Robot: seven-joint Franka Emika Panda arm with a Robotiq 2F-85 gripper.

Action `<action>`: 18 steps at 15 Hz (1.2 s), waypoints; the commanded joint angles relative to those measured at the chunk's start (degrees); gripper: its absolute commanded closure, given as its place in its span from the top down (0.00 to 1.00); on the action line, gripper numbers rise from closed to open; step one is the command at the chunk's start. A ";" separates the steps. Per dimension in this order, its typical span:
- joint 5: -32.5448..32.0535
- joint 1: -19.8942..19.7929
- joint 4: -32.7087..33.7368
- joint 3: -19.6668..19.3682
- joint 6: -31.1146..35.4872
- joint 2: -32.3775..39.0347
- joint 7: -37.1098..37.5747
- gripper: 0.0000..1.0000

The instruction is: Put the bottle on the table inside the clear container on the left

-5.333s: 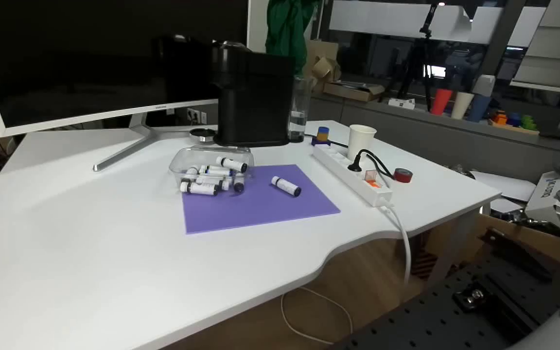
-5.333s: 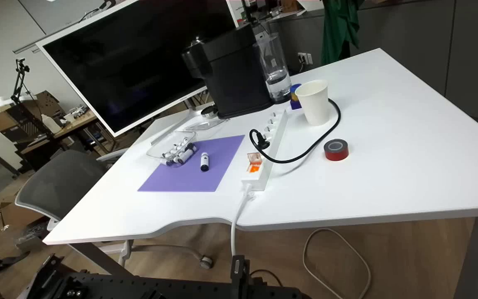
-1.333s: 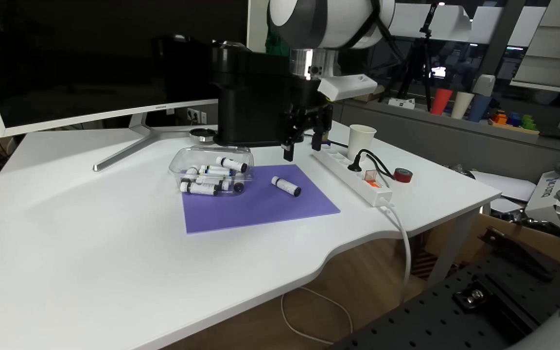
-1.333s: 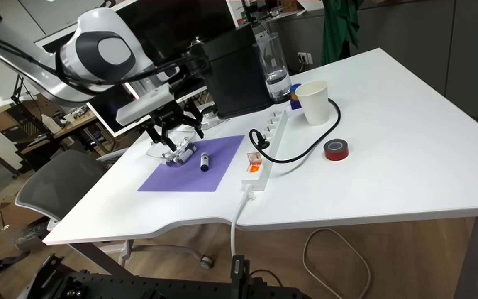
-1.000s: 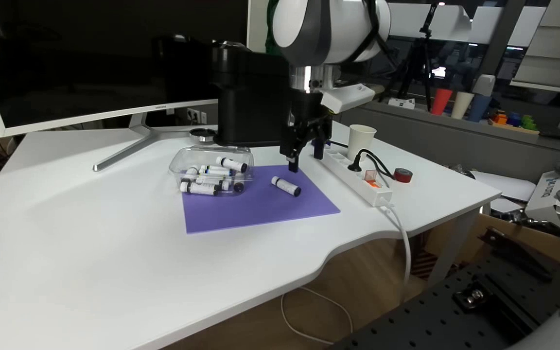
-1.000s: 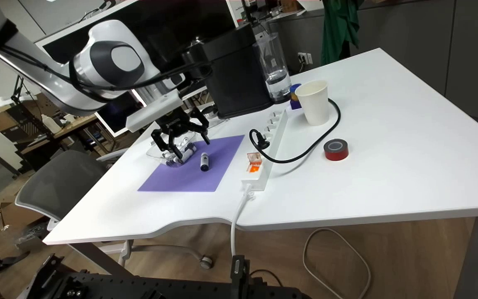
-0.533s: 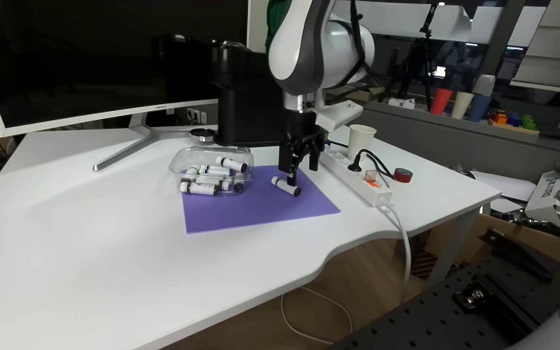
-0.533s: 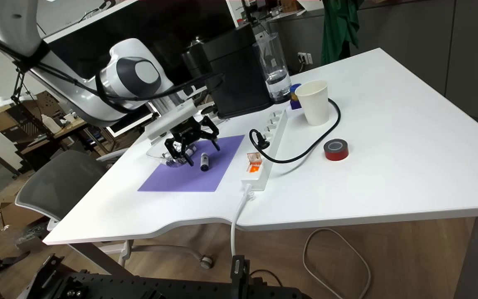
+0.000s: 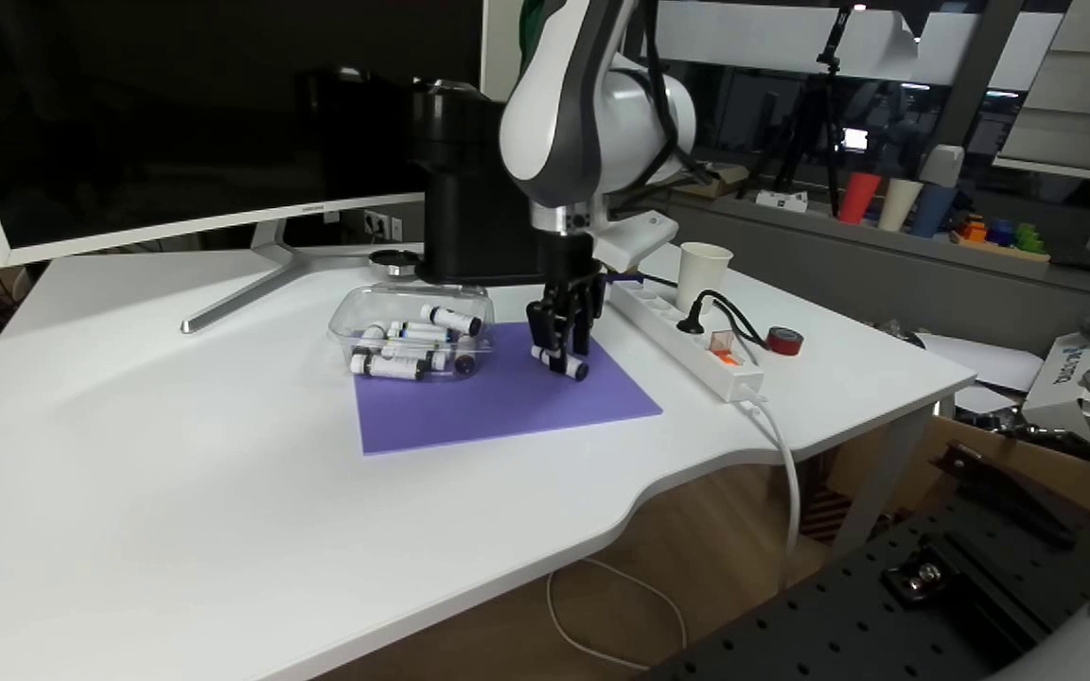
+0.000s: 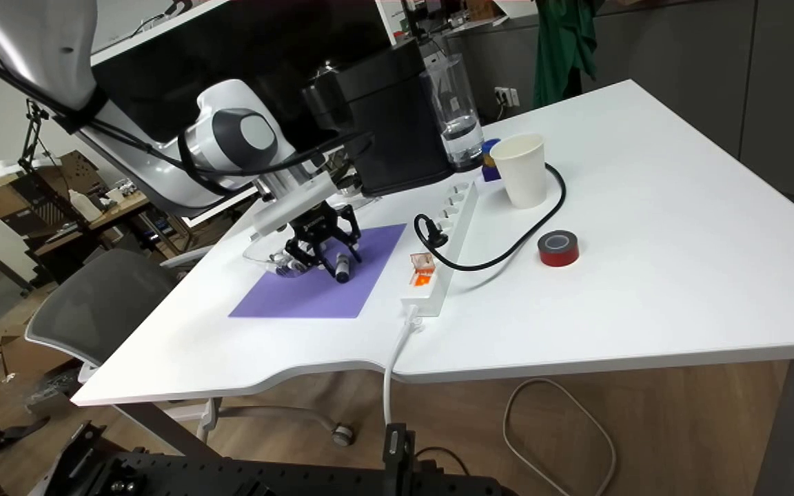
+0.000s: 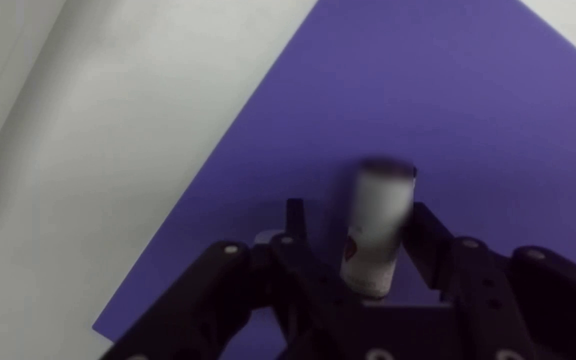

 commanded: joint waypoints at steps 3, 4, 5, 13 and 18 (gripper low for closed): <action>-0.69 0.10 -0.02 0.10 1.06 -1.37 -0.11 0.11; -0.95 0.63 -0.79 -0.45 2.18 -2.36 0.81 0.05; -1.36 1.22 -1.46 -1.13 3.41 -3.35 1.70 0.05; -4.49 6.16 0.53 -1.88 4.80 -7.89 2.22 0.07; -3.64 8.32 4.09 1.88 2.42 -6.68 0.75 0.07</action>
